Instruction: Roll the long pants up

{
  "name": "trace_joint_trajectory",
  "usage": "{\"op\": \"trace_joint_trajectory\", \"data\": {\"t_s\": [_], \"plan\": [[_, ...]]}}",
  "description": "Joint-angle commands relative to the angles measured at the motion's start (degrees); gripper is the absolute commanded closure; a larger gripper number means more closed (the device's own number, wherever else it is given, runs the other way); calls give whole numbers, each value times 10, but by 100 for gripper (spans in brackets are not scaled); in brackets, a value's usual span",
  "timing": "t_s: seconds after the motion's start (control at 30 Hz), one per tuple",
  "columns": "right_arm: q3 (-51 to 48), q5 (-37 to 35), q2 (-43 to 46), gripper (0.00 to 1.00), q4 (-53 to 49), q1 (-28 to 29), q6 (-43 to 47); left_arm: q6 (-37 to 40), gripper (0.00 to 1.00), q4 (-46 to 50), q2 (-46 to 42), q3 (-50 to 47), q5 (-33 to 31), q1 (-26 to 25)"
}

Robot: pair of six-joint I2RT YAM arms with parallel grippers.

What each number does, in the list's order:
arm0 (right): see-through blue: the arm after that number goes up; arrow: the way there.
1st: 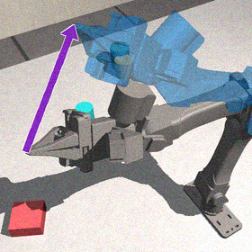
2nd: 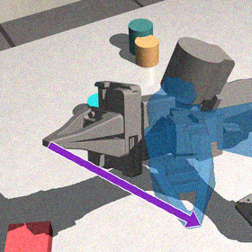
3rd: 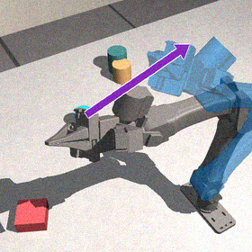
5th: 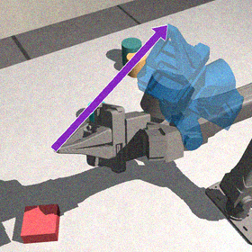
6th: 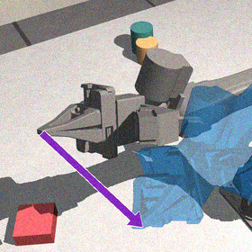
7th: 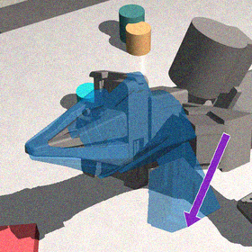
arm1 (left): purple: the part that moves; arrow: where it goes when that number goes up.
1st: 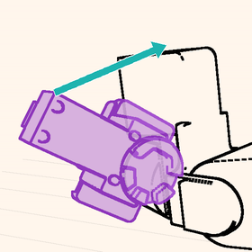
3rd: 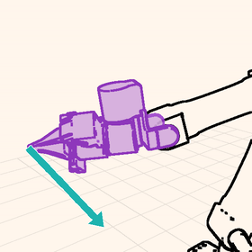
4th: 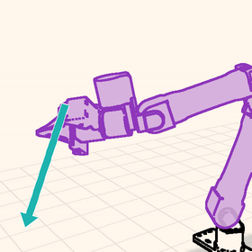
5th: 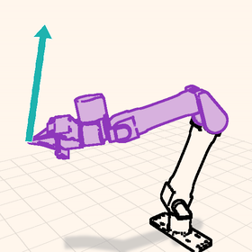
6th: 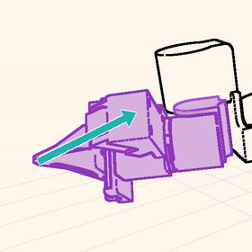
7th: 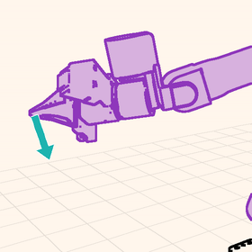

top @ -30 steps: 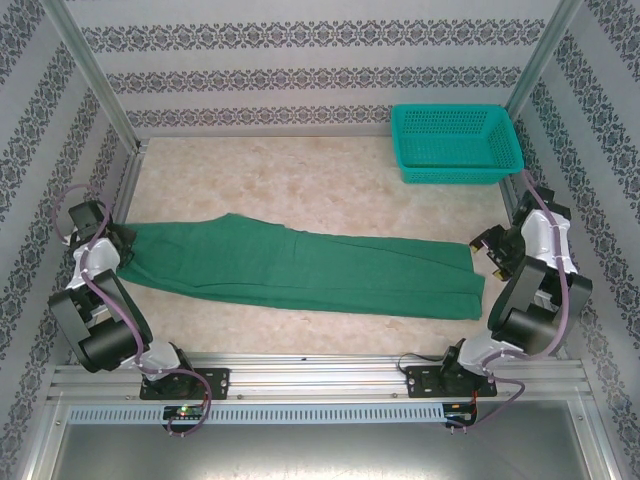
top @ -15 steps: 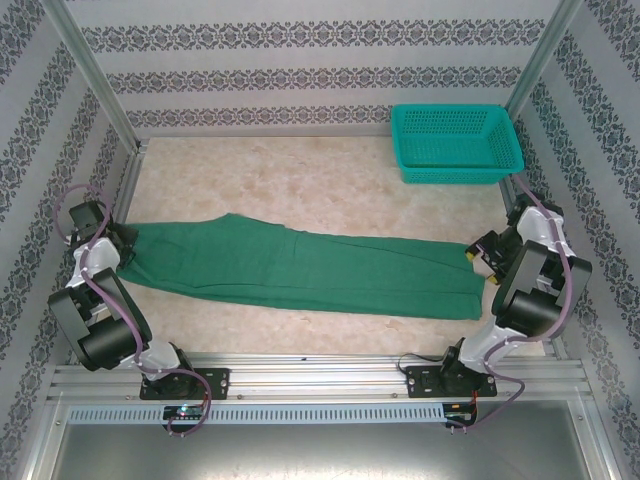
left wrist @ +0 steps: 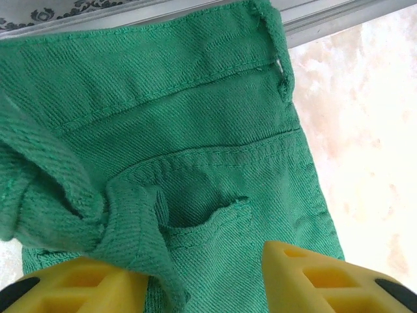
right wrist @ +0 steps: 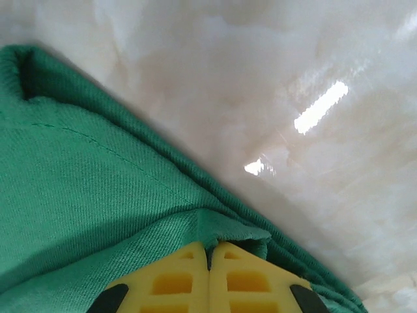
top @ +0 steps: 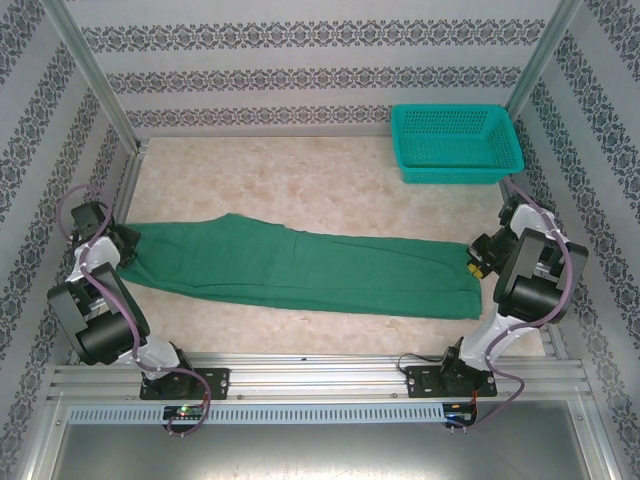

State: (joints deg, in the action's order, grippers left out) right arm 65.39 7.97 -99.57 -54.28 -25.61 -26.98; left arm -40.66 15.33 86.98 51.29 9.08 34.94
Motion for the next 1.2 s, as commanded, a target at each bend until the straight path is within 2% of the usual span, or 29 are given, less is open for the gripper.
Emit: {"op": "trace_joint_trajectory", "data": {"t_s": [0.0,0.33,0.5,0.57,0.63,0.67,0.73,0.83,0.97,1.17], "plan": [[31,-3,34,100,0,5,-14,9,55,-18,6,11,11,-2],[121,-8,88,100,-32,18,-38,6,59,-18,6,9,10,-1],[110,-24,31,99,-25,19,-33,3,52,-20,12,10,14,-1],[103,-25,7,89,-11,19,-37,2,52,-24,13,9,15,-2],[89,-22,8,87,12,20,-39,1,52,-27,13,6,16,-3],[84,-28,18,81,13,22,-41,1,52,-26,12,7,18,-3],[78,-41,43,57,5,22,-38,2,52,-21,11,11,19,-4],[74,-68,83,31,-22,22,-14,3,52,-23,4,8,16,-5],[41,-47,110,32,-25,23,-3,2,52,-29,9,5,18,-6],[6,-32,77,40,-21,33,4,4,52,-32,21,8,28,-8]]}}
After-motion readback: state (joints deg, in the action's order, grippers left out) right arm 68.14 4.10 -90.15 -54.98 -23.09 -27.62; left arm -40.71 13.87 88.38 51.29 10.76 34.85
